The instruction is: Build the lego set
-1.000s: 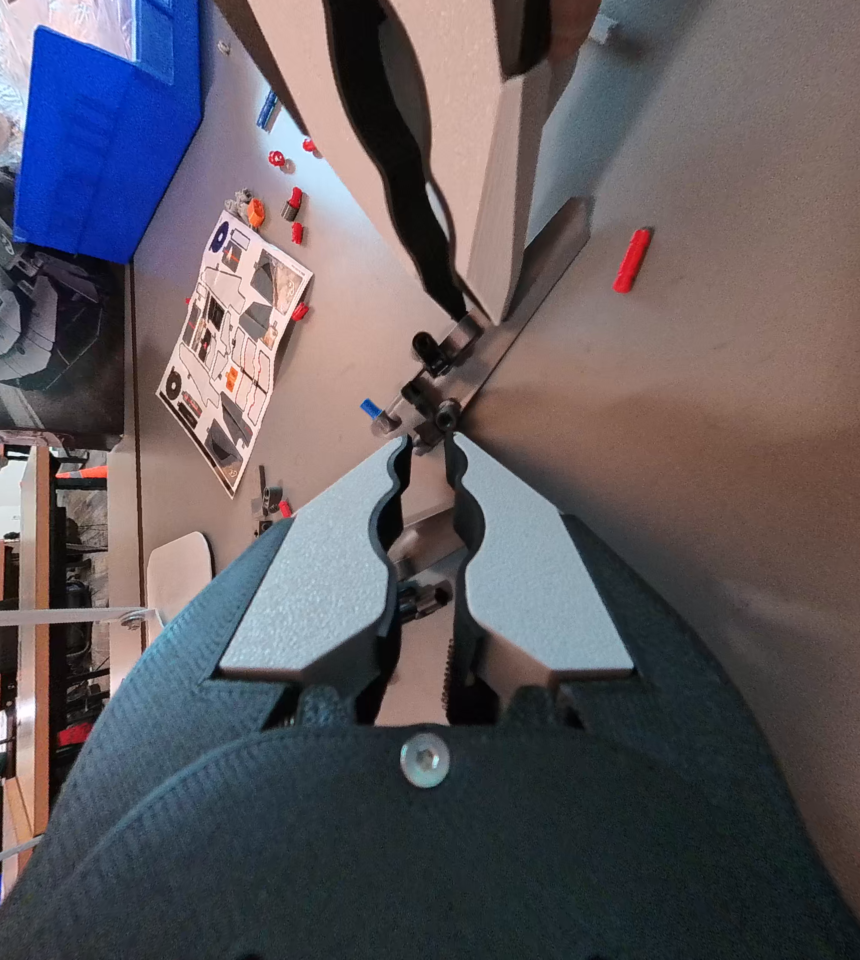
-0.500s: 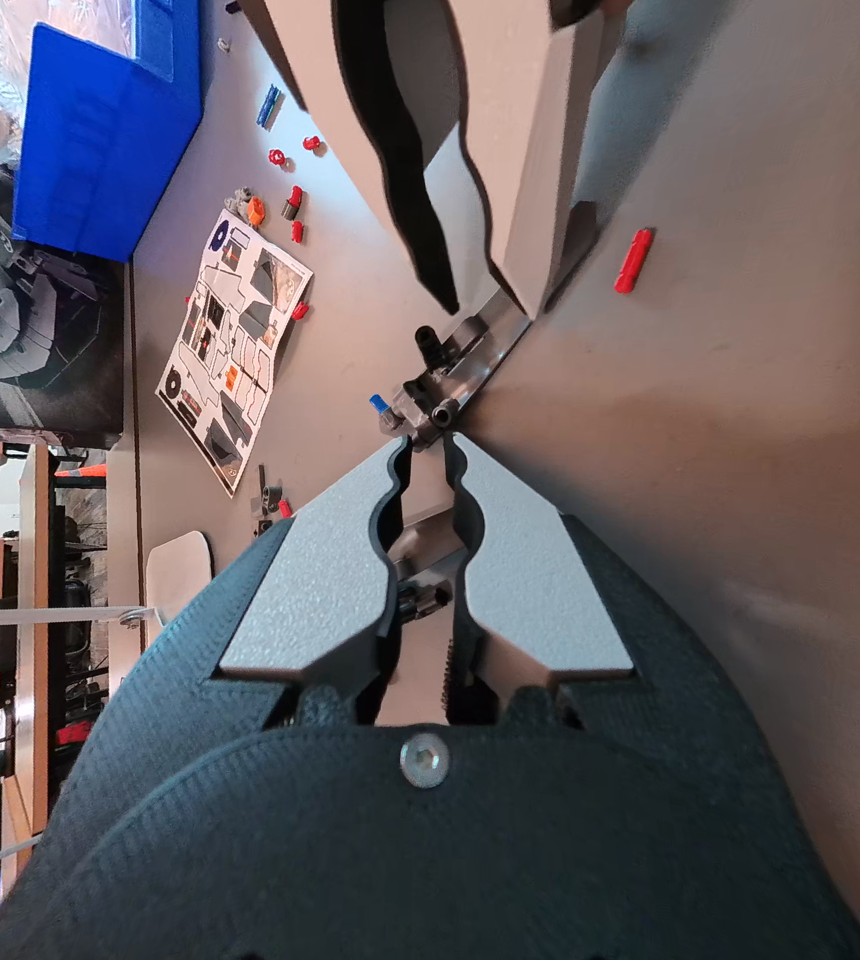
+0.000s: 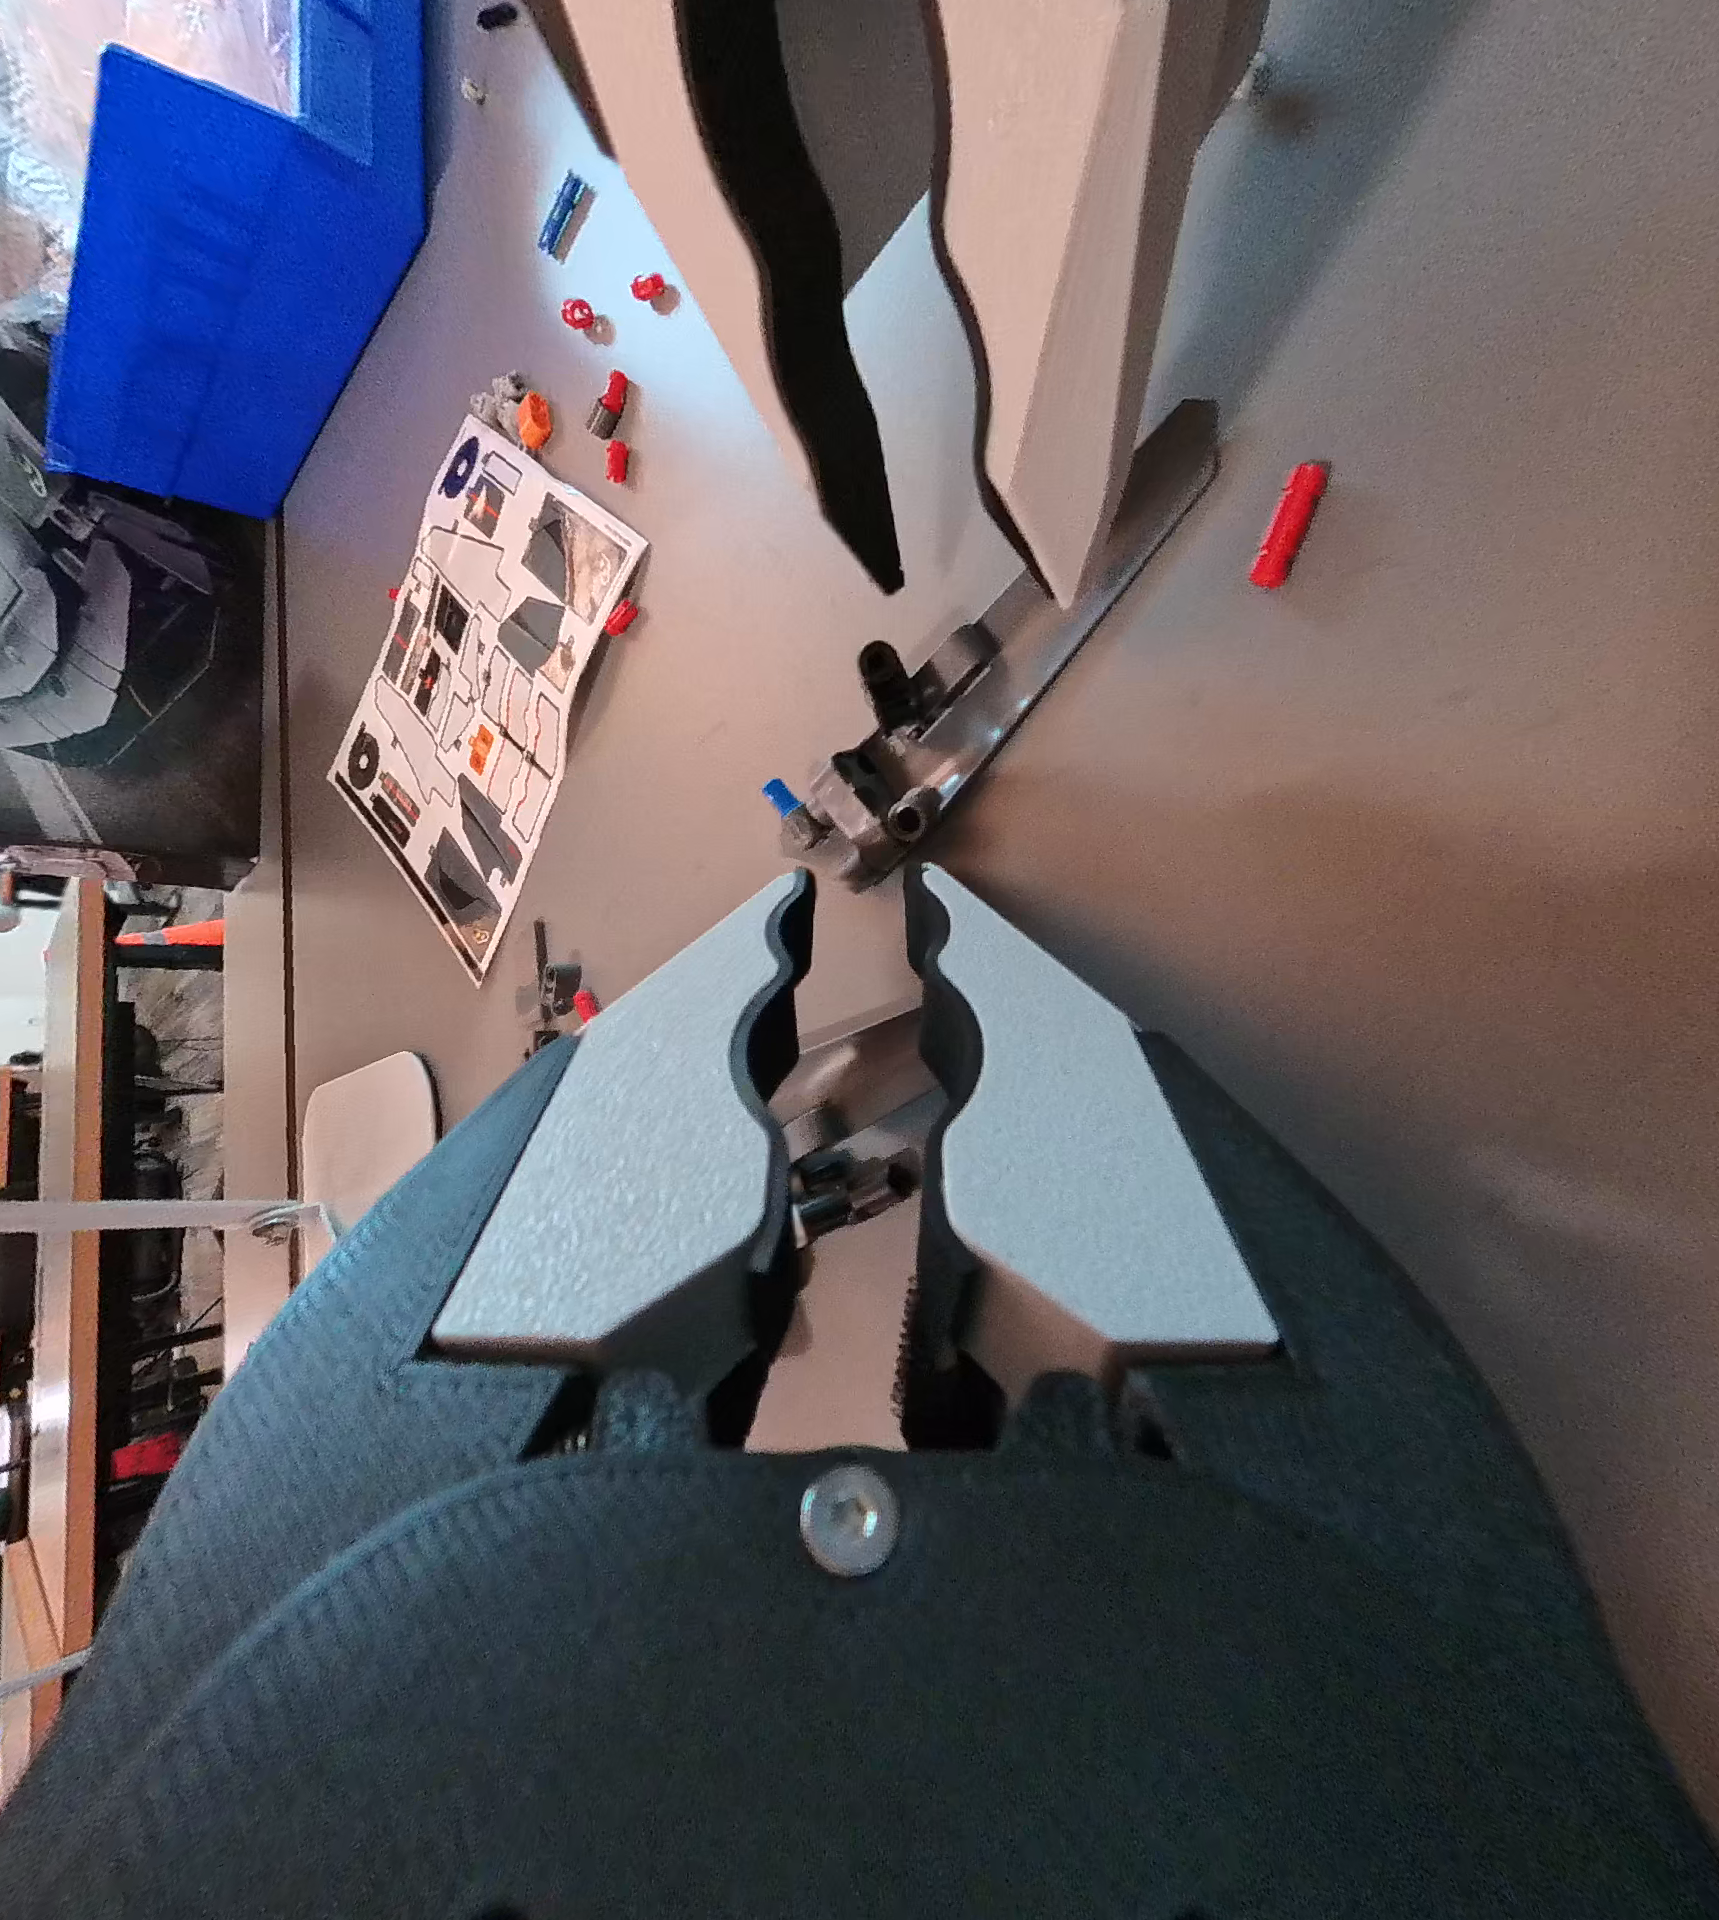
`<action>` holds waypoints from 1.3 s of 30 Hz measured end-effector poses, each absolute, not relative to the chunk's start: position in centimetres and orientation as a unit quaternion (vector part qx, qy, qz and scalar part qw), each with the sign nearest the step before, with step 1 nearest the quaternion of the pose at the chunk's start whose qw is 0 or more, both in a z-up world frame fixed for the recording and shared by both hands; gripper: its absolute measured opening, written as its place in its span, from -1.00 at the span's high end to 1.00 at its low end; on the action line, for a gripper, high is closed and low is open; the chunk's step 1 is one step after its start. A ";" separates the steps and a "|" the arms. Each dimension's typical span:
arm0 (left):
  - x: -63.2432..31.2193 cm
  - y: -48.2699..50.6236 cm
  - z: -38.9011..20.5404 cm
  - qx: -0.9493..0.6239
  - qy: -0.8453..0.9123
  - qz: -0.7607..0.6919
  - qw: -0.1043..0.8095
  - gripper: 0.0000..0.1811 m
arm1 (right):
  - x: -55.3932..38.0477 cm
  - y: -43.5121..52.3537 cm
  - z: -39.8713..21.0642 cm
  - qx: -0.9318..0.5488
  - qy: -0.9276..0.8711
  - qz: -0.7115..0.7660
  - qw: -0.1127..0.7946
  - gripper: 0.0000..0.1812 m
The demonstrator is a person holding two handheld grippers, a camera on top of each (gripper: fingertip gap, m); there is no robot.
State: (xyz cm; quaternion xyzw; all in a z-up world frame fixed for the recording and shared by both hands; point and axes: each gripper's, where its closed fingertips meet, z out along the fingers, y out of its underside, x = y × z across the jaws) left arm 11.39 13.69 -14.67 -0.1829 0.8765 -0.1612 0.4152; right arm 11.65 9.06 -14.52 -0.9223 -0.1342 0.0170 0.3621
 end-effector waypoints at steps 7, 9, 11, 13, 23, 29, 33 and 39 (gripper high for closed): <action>11.2 13.5 -14.4 -0.197 0.876 -0.179 0.401 0.83 | 12.0 9.0 -14.6 -0.924 -0.134 0.034 0.357 0.77; 11.2 13.2 -14.5 -0.201 0.877 -0.187 0.395 0.82 | 11.6 8.9 -15.0 -0.926 -0.141 0.041 0.349 0.81; 11.2 13.1 -14.3 -0.212 0.873 -0.195 0.393 0.80 | 11.2 8.9 -15.3 -0.926 -0.146 0.046 0.344 0.84; 11.3 12.9 -14.3 -0.225 0.871 -0.204 0.387 0.80 | 10.9 9.0 -15.4 -0.925 -0.148 0.047 0.347 0.87; 11.4 12.6 -14.3 -0.249 0.866 -0.228 0.368 0.78 | 10.8 9.0 -15.3 -0.923 -0.159 0.024 0.349 0.90; 11.1 12.0 -14.5 -0.260 0.872 -0.240 0.338 0.76 | 10.8 8.9 -15.4 -0.923 -0.161 0.020 0.350 0.93; 11.8 11.5 -14.5 -0.265 0.877 -0.225 0.331 0.76 | 10.8 8.9 -15.4 -0.922 -0.161 0.017 0.352 0.93; 12.4 12.1 -14.2 -0.305 0.871 -0.213 0.321 0.79 | 10.7 8.9 -15.4 -0.920 -0.160 0.019 0.358 0.95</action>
